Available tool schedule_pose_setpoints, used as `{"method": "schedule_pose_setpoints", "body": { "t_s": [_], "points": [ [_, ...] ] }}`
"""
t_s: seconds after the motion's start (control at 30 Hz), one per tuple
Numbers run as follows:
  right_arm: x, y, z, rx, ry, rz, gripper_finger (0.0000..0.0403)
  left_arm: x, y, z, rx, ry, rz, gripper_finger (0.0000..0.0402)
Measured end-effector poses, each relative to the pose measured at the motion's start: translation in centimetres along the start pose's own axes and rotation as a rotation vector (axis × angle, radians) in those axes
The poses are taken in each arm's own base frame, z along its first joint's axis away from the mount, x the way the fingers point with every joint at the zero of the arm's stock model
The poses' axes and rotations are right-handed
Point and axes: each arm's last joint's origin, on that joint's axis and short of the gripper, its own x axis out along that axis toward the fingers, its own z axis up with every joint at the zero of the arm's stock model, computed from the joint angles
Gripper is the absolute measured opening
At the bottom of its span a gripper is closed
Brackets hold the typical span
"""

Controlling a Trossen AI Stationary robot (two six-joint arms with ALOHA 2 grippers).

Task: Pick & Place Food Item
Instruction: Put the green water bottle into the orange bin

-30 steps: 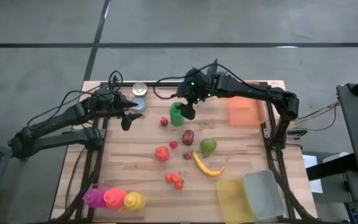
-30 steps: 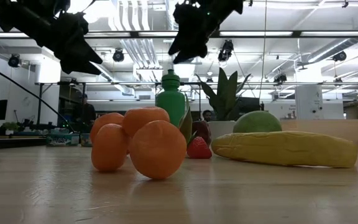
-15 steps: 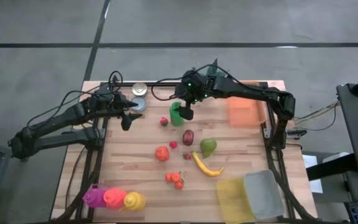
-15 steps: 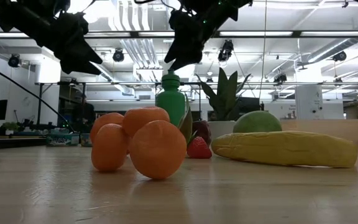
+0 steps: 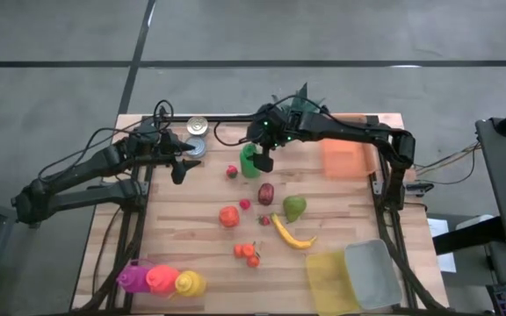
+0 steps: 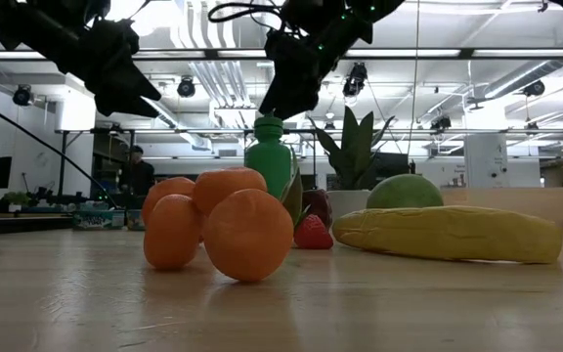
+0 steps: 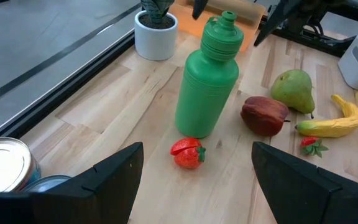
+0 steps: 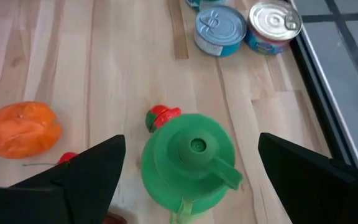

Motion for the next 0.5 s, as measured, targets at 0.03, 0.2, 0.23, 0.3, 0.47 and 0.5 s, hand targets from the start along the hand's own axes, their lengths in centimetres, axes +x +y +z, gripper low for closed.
{"method": "schedule_pose_setpoints", "body": {
  "t_s": [0.03,0.2,0.23,0.3,0.47,0.5],
  "points": [
    [0.19,0.01,-0.23,0.0,0.005,0.001,0.0366,0.0,0.0,0.0,0.0,0.0,0.0,0.0305],
    [0.68,-0.03,-0.62,-0.001,-0.005,-0.002,0.0366,0.0,0.0,0.0,0.0,0.0,0.0,0.0305],
    [0.7,-0.03,-0.64,-0.001,-0.005,-0.004,0.0366,0.0,0.0,0.0,0.0,0.0,0.0,0.0305],
    [0.71,-0.03,-0.67,-0.005,-0.004,-0.004,0.0366,0.0,0.0,0.0,0.0,0.0,0.0,0.0305],
    [0.79,-0.03,-0.79,-0.007,0.0,-0.004,0.0366,0.0,0.01,0.0,0.0,0.0,0.0,0.0305],
    [0.84,-0.02,-0.86,-0.006,0.003,-0.003,0.0366,0.0,0.0,0.0,0.0,0.0,0.0,0.0305]
  ]
}}
